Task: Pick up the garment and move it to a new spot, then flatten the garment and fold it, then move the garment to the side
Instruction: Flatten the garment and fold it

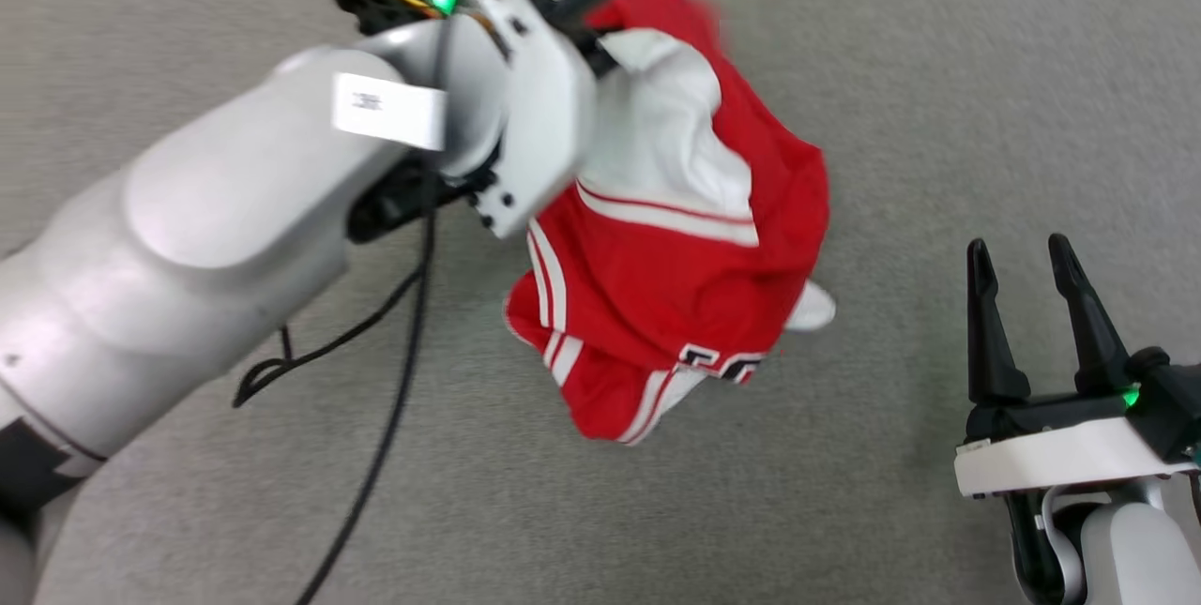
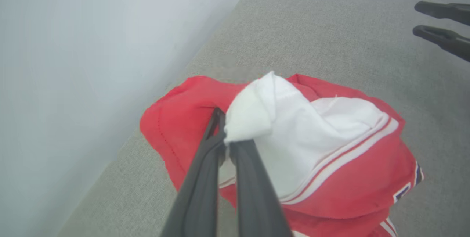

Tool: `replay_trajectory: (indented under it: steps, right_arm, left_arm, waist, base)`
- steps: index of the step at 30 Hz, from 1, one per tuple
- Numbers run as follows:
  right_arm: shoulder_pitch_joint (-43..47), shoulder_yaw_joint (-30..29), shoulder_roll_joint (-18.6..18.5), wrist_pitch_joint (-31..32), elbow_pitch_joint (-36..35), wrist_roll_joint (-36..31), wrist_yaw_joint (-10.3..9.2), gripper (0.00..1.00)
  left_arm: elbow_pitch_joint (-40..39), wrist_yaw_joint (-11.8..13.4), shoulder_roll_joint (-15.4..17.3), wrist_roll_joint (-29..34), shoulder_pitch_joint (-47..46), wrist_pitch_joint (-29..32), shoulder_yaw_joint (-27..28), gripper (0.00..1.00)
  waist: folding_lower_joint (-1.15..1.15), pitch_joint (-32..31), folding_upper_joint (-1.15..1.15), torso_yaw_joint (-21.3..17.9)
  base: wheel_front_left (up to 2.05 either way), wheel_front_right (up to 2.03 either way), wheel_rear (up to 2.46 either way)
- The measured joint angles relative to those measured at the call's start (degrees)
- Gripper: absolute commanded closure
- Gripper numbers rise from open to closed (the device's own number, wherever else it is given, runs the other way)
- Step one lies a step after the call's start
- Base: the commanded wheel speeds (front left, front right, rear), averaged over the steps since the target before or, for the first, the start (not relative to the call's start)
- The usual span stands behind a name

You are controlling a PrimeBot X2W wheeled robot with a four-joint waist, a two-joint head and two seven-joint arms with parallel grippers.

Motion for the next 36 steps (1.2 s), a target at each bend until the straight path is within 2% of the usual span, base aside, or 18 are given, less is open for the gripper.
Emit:
replay_trajectory:
  steps: [2, 5, 14, 21, 25, 28, 36]
  right_arm:
    - [0.6, -0.1, 0.0, 0.0, 0.1, -0.4, 0.0, 0.0]
    - [1.7, -0.2, 0.0, 0.0, 0.1, -0.7, 0.0, 0.0]
    - [3.5, -0.3, 0.0, 0.0, 0.1, -1.4, 0.0, 0.0]
    - [3.5, -0.3, 0.0, 0.0, 0.0, -1.7, 0.0, 0.0]
    - [3.5, -0.4, 0.0, 0.0, -0.1, -2.0, 0.0, 0.0]
    - [3.4, -0.4, 0.0, 0.0, -0.1, -2.1, 0.0, 0.0]
    - [3.0, -0.3, 0.0, 0.0, 0.0, -2.5, 0.0, 0.0]
  left_arm:
    - [0.0, 0.1, 1.6, -0.3, 0.8, -2.5, 1.0, 1.0]
    - [-0.6, 1.5, 4.5, -1.2, 3.3, -5.9, 2.7, 1.0]
    - [-3.3, 8.6, 16.7, -6.0, 14.1, -12.9, 7.0, 1.0]
    - [-1.5, 12.8, 22.6, -12.3, 24.4, -17.5, 9.0, 1.0]
    - [1.4, 14.0, 24.0, -16.1, 30.3, -19.3, 9.4, 1.0]
    - [5.1, 13.6, 23.9, -18.6, 34.1, -20.0, 9.2, 1.0]
    - [16.3, 10.3, 19.5, -23.2, 39.1, -18.7, 8.0, 1.0]
  waist:
    - [0.0, -1.2, 0.0, 1.3]
    - [0.0, -3.0, 0.0, 3.2]
    - [0.0, -6.2, 0.0, 7.3]
    - [0.0, -5.7, 0.0, 7.9]
    - [0.0, -5.2, 0.0, 7.7]
    - [0.0, -4.7, 0.0, 7.6]
    - [0.0, -4.1, 0.0, 6.9]
  base:
    - [0.0, 0.0, 0.0]
    - [0.0, 0.0, 0.0]
    - [0.0, 0.0, 0.0]
    - [0.0, 0.0, 0.0]
    - [0.0, 0.0, 0.0]
    - [0.0, 0.0, 0.0]
    - [0.0, 0.0, 0.0]
